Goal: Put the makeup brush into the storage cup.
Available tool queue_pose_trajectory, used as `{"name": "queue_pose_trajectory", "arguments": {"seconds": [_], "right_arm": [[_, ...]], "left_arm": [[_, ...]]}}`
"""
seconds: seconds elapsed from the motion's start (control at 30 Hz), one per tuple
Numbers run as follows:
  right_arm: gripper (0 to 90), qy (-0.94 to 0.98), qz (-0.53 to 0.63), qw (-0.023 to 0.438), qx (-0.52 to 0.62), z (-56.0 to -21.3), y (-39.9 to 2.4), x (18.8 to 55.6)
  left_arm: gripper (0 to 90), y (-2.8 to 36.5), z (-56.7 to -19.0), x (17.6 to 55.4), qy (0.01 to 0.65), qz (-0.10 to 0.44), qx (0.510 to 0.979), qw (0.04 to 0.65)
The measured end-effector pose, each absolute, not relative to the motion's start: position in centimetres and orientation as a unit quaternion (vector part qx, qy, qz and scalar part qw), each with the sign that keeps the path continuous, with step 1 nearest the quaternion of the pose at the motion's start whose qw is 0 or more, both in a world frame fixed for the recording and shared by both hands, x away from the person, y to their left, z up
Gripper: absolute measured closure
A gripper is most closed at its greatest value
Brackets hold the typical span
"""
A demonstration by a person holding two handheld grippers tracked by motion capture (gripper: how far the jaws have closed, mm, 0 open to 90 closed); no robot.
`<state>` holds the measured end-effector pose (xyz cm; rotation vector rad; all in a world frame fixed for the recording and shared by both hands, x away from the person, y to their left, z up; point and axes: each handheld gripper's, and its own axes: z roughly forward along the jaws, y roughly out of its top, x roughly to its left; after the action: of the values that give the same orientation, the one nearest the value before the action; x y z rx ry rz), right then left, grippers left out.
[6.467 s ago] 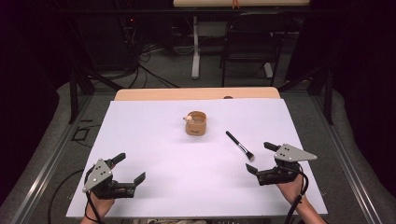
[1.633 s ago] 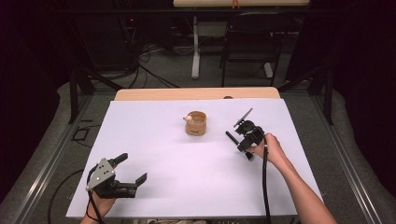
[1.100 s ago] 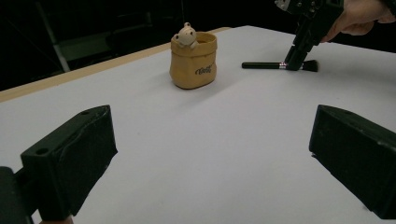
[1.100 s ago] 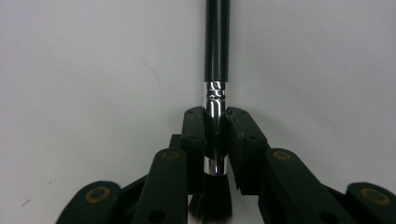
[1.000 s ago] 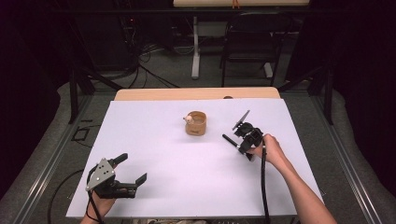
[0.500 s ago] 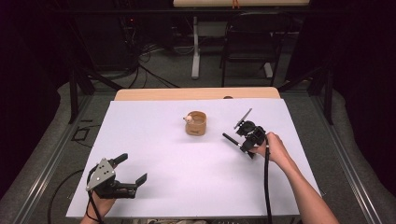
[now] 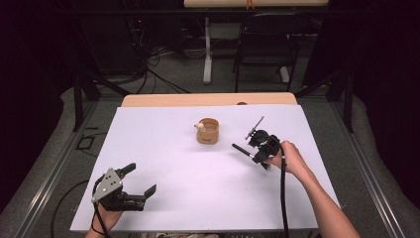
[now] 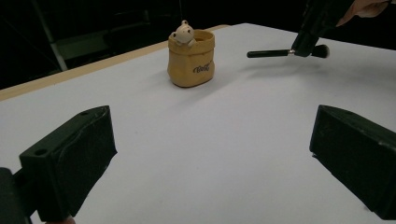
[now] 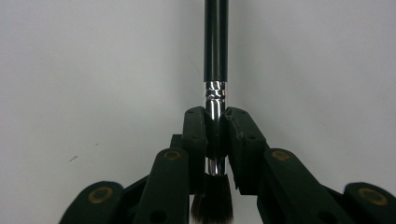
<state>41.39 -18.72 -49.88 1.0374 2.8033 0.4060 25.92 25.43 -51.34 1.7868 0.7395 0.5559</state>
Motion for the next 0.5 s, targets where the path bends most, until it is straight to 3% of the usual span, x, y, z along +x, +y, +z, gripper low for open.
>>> {"name": "queue_pose_trajectory", "arguments": {"seconds": [0.5], "right_arm": [[77.9, 0.944, 0.142, 0.054, 0.293, -49.0, -16.9, 39.9]], "left_arm": [[0.1, 25.4, -51.3, 25.9, 0.310, 0.232, 0.751, 0.535]]}}
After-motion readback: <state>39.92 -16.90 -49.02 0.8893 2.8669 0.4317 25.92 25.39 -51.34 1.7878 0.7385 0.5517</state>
